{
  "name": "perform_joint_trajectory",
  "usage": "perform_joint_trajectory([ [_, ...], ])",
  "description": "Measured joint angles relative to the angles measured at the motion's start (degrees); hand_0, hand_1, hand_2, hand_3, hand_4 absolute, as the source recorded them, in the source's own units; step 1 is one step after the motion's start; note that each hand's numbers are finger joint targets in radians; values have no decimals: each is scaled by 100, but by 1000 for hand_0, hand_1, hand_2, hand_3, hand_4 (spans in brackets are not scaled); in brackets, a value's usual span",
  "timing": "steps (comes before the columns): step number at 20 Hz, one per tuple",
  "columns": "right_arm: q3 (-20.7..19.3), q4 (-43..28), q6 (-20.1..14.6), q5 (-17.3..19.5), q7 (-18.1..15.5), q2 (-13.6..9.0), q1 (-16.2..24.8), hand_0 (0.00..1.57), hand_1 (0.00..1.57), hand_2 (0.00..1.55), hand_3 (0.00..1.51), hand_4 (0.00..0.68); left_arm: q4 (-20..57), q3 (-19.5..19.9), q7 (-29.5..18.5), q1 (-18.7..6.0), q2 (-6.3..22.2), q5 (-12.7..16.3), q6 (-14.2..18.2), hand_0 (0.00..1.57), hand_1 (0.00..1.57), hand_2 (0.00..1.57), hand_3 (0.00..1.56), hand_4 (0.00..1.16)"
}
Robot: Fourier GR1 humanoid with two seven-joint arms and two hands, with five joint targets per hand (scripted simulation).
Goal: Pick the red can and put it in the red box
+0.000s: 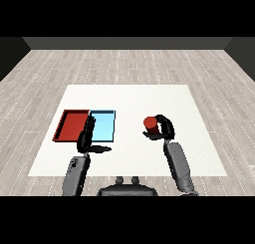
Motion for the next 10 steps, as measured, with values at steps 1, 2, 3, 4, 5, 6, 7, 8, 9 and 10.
perform_joint_trajectory([
  [1,144,-74,-164,30,47,76,-19,1454,1454,1433,1386,655,1,-65,79,-25,-12,-8,30,0,0,0,0,0],
  [2,346,-114,-385,36,84,135,-59,1454,1454,1433,1386,655,2,-123,142,-46,-21,-13,61,0,0,0,0,0],
  [3,588,-121,-650,23,115,182,-122,1454,1454,1433,1386,655,4,-174,191,-64,-28,-17,91,0,0,0,0,0],
  [4,859,-136,-933,-2,152,219,-176,1454,1454,1433,1386,655,8,-220,230,-81,-34,-20,122,0,0,0,0,0],
  [5,1161,-137,-1264,-51,182,248,-243,1445,1445,1432,1387,651,13,-261,259,-97,-38,-22,152,0,0,0,0,0],
  [6,1348,-123,-1473,-84,169,271,-291,1445,1445,1432,1387,651,-18,-296,278,-53,-42,-30,156,0,0,0,0,0],
  [7,1451,-161,-1600,-81,250,288,-353,1448,1448,1433,1388,653,-15,-389,305,-67,-45,-30,257,0,0,0,0,0],
  [8,1565,-55,-1753,-125,232,302,-463,1448,1448,1431,1385,654,53,-456,369,-168,-47,-16,347,0,0,0,0,0],
  [9,1748,-55,-1962,-154,257,313,-513,1451,1451,1427,1380,653,18,-548,427,-132,-49,-40,393,0,0,0,0,0],
  [10,1805,-75,-2071,-223,272,322,-567,1445,1445,1425,1381,655,90,-648,469,-222,-50,-22,504,0,0,0,0,0],
])
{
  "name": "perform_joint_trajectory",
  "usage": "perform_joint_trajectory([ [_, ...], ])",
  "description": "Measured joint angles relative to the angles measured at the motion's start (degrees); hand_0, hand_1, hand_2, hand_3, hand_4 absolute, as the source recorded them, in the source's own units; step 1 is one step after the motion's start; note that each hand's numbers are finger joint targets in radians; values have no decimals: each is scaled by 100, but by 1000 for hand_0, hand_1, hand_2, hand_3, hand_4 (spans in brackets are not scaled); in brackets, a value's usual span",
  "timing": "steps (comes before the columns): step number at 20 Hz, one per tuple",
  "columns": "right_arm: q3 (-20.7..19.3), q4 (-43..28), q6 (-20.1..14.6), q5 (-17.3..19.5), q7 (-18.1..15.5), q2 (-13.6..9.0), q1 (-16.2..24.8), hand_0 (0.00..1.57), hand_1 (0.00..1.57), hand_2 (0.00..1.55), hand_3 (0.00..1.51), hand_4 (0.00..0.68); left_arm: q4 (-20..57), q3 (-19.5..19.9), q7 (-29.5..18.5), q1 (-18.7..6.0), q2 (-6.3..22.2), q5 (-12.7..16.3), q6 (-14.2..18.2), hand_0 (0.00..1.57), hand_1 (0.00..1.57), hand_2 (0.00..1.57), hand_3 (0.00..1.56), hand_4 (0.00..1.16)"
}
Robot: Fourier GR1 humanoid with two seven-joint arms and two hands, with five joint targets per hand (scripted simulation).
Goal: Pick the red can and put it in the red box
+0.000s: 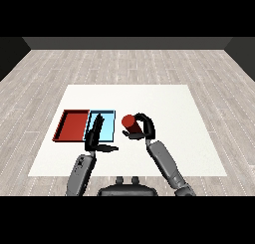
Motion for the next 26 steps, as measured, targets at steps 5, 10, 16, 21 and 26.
perform_joint_trajectory([
  [5,234,-44,-307,-216,-75,22,-18,1453,1453,1447,1398,661,403,-495,26,-332,-3,225,344,0,0,0,0,0],
  [10,394,54,-408,-385,-247,28,-42,1457,1457,1450,1391,632,844,-754,10,-587,-4,403,580,0,0,0,0,0],
  [16,554,12,-549,-417,-156,31,-135,1449,1449,1438,1384,635,1365,-966,-27,-923,-5,707,737,0,0,0,0,0],
  [21,736,135,-735,-571,-214,31,-313,1451,1451,1434,1378,641,1697,-1029,-198,-1029,-5,864,735,0,0,0,0,0],
  [26,753,195,-649,-615,-341,31,-234,1437,1437,1438,1378,628,1855,-1144,-280,-1042,-5,968,793,0,0,0,0,0],
])
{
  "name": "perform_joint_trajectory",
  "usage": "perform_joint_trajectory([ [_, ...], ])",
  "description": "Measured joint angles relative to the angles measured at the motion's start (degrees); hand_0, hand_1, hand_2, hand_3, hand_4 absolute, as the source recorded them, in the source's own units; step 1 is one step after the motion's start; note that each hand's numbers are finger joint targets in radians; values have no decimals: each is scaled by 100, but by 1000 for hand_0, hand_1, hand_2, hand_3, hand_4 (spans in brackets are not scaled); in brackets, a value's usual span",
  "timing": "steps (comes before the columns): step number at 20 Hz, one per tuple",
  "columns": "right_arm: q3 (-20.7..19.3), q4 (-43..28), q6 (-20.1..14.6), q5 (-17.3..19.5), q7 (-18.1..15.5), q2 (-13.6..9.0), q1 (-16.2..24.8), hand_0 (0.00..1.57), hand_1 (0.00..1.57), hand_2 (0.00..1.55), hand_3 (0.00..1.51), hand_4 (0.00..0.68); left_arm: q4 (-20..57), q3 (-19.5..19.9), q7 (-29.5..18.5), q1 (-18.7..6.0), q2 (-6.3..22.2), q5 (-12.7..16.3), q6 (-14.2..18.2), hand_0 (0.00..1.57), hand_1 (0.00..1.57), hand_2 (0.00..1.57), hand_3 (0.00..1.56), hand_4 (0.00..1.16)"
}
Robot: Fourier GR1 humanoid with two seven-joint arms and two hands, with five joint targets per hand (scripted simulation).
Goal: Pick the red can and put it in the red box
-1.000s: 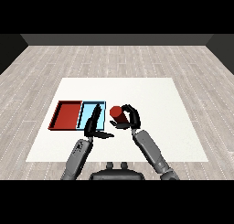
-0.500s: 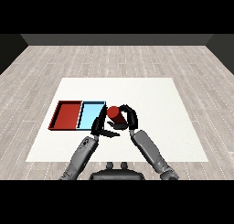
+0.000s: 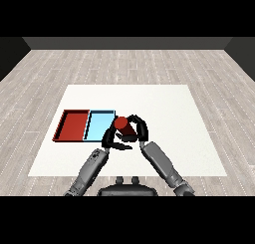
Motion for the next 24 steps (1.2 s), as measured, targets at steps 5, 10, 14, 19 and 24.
perform_joint_trajectory([
  [5,308,21,-241,-280,-10,0,-192,1481,1481,1437,1371,621,441,-82,-222,-283,0,321,-7,0,0,0,0,0],
  [10,403,162,-285,-505,-104,0,-350,1497,1497,1450,1378,618,384,-288,-243,-324,0,450,94,0,0,0,0,0],
  [14,503,92,-361,-509,-16,0,-394,1482,1482,1455,1375,620,503,-393,-308,-459,0,542,159,0,0,0,0,0],
  [19,818,301,-495,-758,-258,-2,-458,1486,1486,1455,1372,642,492,-376,-442,-335,21,475,100,0,0,0,0,291],
  [24,927,412,-643,-835,-326,-9,-628,1408,1408,1446,1366,627,683,-332,-233,-560,18,409,803,1331,1331,1414,1355,949],
])
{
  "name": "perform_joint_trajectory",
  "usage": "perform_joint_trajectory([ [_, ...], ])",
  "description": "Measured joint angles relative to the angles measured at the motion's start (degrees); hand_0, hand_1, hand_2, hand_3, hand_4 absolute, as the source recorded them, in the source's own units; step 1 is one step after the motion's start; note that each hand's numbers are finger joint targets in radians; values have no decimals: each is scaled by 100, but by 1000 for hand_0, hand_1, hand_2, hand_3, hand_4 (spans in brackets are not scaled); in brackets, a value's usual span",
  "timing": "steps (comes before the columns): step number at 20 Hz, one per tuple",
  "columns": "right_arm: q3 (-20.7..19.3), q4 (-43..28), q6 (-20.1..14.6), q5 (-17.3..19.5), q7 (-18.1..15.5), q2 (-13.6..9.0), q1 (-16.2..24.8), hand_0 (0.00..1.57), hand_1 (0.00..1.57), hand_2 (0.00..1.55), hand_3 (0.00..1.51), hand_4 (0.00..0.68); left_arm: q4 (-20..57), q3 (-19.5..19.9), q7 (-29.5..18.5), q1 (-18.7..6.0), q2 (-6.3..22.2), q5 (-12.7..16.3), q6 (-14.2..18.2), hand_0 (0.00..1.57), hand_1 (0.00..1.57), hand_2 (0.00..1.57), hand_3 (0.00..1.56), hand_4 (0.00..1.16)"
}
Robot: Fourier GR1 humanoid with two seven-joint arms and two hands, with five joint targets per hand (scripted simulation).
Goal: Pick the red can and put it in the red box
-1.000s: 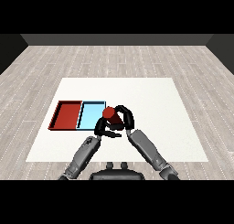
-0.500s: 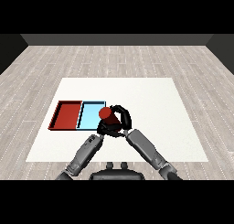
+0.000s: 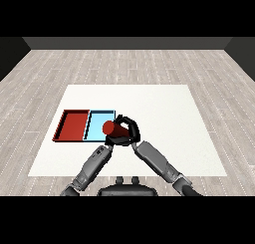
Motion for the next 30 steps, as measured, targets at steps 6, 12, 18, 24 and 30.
perform_joint_trajectory([
  [6,145,-74,-123,-103,47,-25,-12,1547,1547,1462,1376,605,-161,-213,473,42,29,47,819,1523,1523,1489,1403,855],
  [12,45,-68,-30,-123,110,-51,-77,1434,1434,1441,1377,618,158,-379,125,-268,79,353,1489,1571,1571,1515,1414,958],
  [18,160,-202,-149,-458,-68,-44,-54,1179,1179,1173,1084,0,-7,-337,77,-196,118,232,1698,1571,1571,1528,1447,1119],
  [24,47,-234,14,81,296,-30,-27,0,0,0,0,0,-11,-237,118,-186,56,9,1754,1571,1571,1529,1455,1118],
  [30,-81,-321,181,304,397,-6,92,0,0,0,0,0,-101,-211,159,-108,87,-184,1725,1571,1571,1571,1502,1137],
])
